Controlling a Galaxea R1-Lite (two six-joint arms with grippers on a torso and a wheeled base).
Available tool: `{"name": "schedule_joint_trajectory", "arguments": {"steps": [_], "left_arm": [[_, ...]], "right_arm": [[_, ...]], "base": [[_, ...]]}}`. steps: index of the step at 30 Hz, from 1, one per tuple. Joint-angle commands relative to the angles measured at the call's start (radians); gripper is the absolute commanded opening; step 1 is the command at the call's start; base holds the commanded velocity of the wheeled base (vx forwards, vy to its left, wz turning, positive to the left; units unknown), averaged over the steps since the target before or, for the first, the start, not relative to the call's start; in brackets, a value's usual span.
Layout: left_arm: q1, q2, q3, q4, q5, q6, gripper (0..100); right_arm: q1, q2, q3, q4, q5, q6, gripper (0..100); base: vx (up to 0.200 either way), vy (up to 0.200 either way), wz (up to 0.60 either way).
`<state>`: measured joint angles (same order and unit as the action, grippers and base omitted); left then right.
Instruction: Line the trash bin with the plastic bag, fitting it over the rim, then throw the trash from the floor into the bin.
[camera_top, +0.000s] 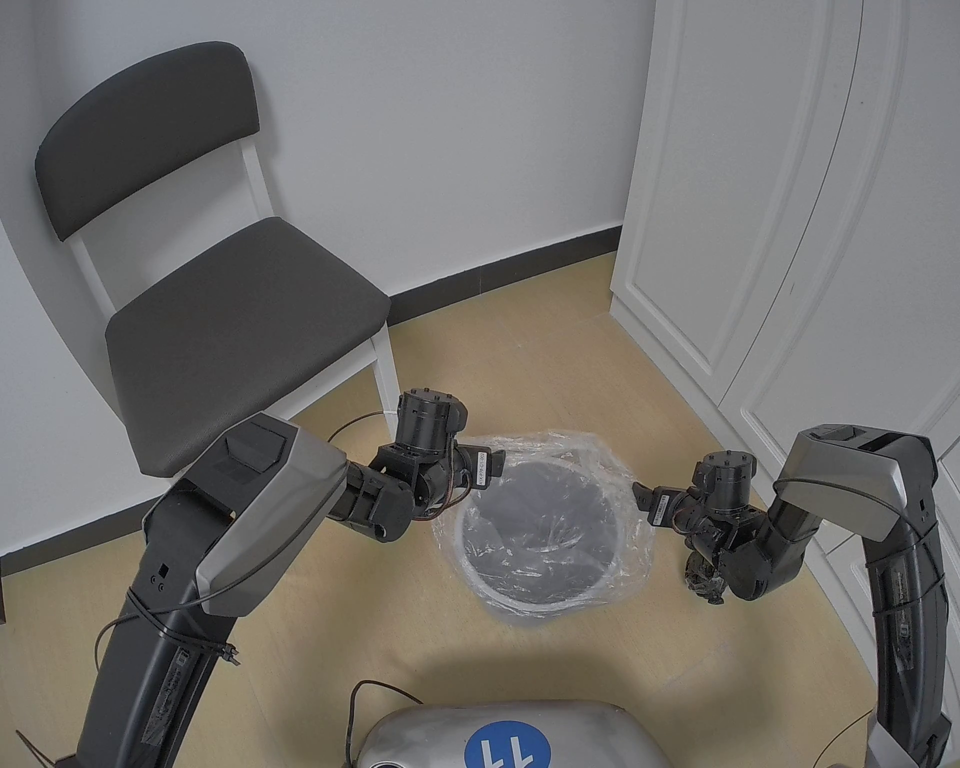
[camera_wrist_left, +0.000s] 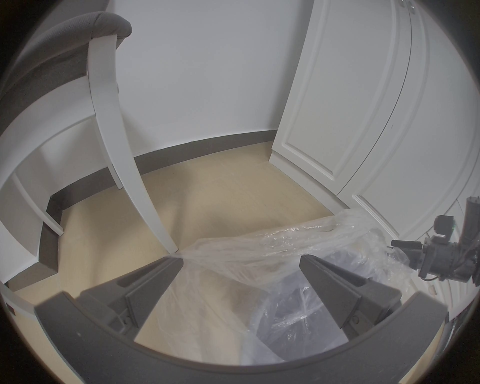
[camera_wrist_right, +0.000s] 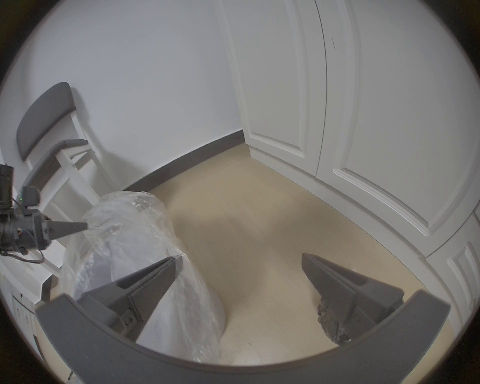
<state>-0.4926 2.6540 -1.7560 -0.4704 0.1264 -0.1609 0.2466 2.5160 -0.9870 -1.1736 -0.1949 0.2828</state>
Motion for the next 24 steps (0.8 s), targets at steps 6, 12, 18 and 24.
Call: {"name": "schedule_joint_trajectory", "arguments": {"steps": [6, 12, 18, 24], "left_arm": [[0.000, 0.081, -0.111, 0.003, -0.001, 0.000, 100], [0.000, 0.162, -0.244, 0.072, 0.001, -0.002, 100], [0.014, 0.173, -0.244, 0.090, -0.001, 0.000, 100], [0.034, 0.179, -0.244, 0.085, -0.005, 0.000, 100]], "right_arm": [[-0.027, 0.086, -0.122, 0.078, 0.003, 0.003, 100], [-0.027, 0.119, -0.197, 0.112, 0.012, 0.003, 100], [-0.026, 0.121, -0.266, 0.246, 0.011, 0.032, 100], [-0.026, 0.124, -0.283, 0.267, 0.011, 0.038, 100]], "base": [[0.000, 0.000, 0.00], [0.000, 0.000, 0.00], [0.000, 0.000, 0.00], [0.000, 0.000, 0.00]]}}
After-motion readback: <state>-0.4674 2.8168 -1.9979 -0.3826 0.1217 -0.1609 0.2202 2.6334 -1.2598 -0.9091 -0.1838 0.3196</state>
